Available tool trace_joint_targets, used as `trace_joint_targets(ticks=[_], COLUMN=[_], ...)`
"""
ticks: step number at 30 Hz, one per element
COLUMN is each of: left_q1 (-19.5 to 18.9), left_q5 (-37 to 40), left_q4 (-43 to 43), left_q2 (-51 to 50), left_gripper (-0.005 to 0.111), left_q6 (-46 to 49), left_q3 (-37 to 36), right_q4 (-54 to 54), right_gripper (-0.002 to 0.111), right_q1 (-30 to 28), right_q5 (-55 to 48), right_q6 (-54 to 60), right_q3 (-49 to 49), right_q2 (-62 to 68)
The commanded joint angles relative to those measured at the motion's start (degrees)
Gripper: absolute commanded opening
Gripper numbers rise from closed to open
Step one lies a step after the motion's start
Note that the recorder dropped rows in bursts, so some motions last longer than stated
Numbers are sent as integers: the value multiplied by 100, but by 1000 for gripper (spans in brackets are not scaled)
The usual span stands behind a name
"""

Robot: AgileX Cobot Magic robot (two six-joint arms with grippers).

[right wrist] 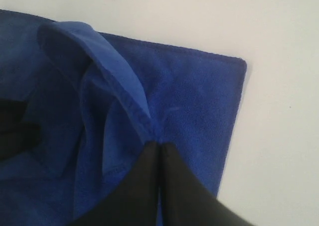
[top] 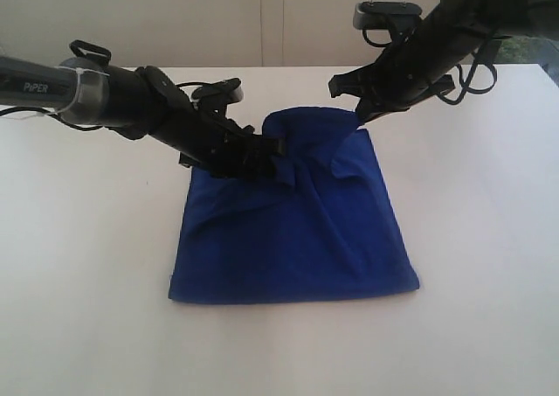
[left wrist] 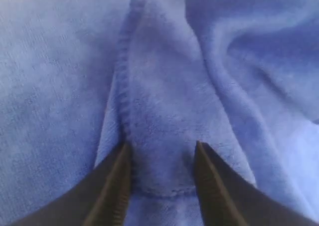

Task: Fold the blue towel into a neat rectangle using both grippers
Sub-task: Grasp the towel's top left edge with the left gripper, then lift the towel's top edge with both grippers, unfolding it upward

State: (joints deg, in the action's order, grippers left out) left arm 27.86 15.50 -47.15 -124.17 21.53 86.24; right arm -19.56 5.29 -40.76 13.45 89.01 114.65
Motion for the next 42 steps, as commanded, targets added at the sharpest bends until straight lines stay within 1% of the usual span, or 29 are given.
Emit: trace_joint_targets(ticks=[1,2,4,7,8,10,11,16,19,21,24,26,27,28,31,35,39,41,42], left_q1=[24,24,24,24,24,24,24,24,24,11,-44,-264,-333,-428,-444,-444,-409,-351,-264], left_q5=[74,74,74,74,74,74,63,286,323,424,780,1324,1537,1999,2851,3743,4147,4358,4454], left_q4=[-73,-73,-73,-73,-73,-73,-73,-73,-3,141,777,1368,1479,1707,2174,2205,2191,2191,2177], left_q2=[31,31,31,31,31,31,31,101,486,630,1005,1455,1572,1789,2180,2700,3241,3541,3834], left_gripper=[47,46,38,22,12,2,0,0,0,0,0,0,0,0,0,0,0,0,0], left_q6=[128,128,131,208,282,282,292,437,703,771,823,823,823,823,844,844,844,844,844], left_q3=[11,11,11,11,11,11,11,195,210,210,210,210,210,210,210,210,-67,-297,-480], right_q4=[23,23,23,23,23,23,23,23,23,23,171,436,524,544,703,849,911,911,896], right_gripper=[0,0,0,0,0,0,0,0,0,0,0,0,0,0,0,0,0,0,0], right_q1=[-14,-14,-14,-14,-14,-14,-14,-14,-14,-14,-14,-14,-14,-2,145,302,392,441,452], right_q5=[10,10,10,10,10,10,10,10,54,70,63,-247,-400,-674,-941,-1098,-1110,-1096,-1096], right_q6=[-22,-22,-22,-22,-22,-22,-22,-22,-22,-22,-12,-12,16,188,358,478,593,593,593], right_q3=[16,16,16,16,16,16,16,16,16,16,16,16,16,16,-232,-810,-1441,-1802,-2042], right_q2=[-20,-20,-20,-20,-20,-20,-20,-20,-20,-20,-142,-405,-517,-696,-1133,-1903,-2672,-3063,-3425])
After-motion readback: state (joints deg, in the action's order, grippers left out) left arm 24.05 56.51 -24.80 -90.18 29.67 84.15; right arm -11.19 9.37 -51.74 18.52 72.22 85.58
